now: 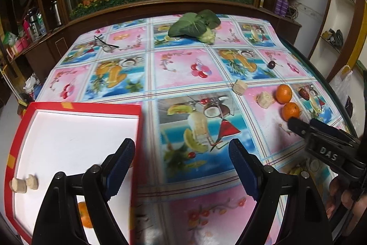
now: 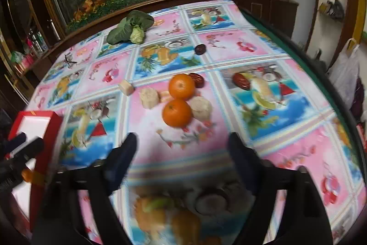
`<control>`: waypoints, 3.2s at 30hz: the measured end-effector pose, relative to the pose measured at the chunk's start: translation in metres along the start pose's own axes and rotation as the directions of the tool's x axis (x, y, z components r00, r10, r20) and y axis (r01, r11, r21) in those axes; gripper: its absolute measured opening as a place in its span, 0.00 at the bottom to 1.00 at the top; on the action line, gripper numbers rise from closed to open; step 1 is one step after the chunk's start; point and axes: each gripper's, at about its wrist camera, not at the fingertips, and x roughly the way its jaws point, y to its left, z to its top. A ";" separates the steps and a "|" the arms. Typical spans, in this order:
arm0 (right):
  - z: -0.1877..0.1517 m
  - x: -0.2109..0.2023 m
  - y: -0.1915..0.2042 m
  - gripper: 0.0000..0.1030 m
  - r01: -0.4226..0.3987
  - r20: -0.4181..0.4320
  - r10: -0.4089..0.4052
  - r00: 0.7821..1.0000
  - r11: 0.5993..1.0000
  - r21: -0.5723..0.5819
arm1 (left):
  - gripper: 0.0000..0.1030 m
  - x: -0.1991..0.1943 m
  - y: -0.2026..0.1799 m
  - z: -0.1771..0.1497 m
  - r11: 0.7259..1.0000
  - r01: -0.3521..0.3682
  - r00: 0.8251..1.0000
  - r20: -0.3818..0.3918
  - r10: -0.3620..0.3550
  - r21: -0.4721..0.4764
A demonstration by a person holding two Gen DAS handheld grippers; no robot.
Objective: Organize fruits
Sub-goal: 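Grasp an orange with the right tool while the left tool grasps a beige bread cube, then carry the orange and bread cube into the white tray and open both tools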
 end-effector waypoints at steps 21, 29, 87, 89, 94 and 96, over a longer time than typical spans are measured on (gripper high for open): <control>0.022 0.044 -0.014 0.33 -0.051 -0.027 0.053 0.998 0.996 0.075 | 0.81 0.095 -0.063 0.058 0.996 -0.005 0.999 -0.048 0.009 0.088; 0.022 0.041 -0.024 0.33 -0.109 -0.008 0.111 0.994 0.988 0.106 | 0.44 0.106 -0.077 0.065 0.992 0.075 0.997 -0.009 -0.074 0.104; -0.044 -0.038 0.190 0.34 -0.267 -0.049 0.263 0.963 0.922 -0.280 | 0.22 -0.072 0.177 -0.062 0.970 -0.053 0.994 0.078 0.074 -0.239; -0.046 -0.035 0.205 0.34 -0.282 -0.061 0.277 0.959 0.911 -0.299 | 0.22 -0.073 0.185 -0.064 0.966 -0.067 0.993 0.079 0.089 -0.252; -0.048 -0.026 0.236 0.34 -0.311 -0.091 0.298 0.950 0.888 -0.339 | 0.22 -0.071 0.196 -0.066 0.959 -0.086 0.992 0.070 0.109 -0.268; -0.049 -0.023 0.243 0.34 -0.317 -0.102 0.301 0.948 0.882 -0.349 | 0.22 -0.070 0.200 -0.067 0.957 -0.092 0.991 0.067 0.114 -0.274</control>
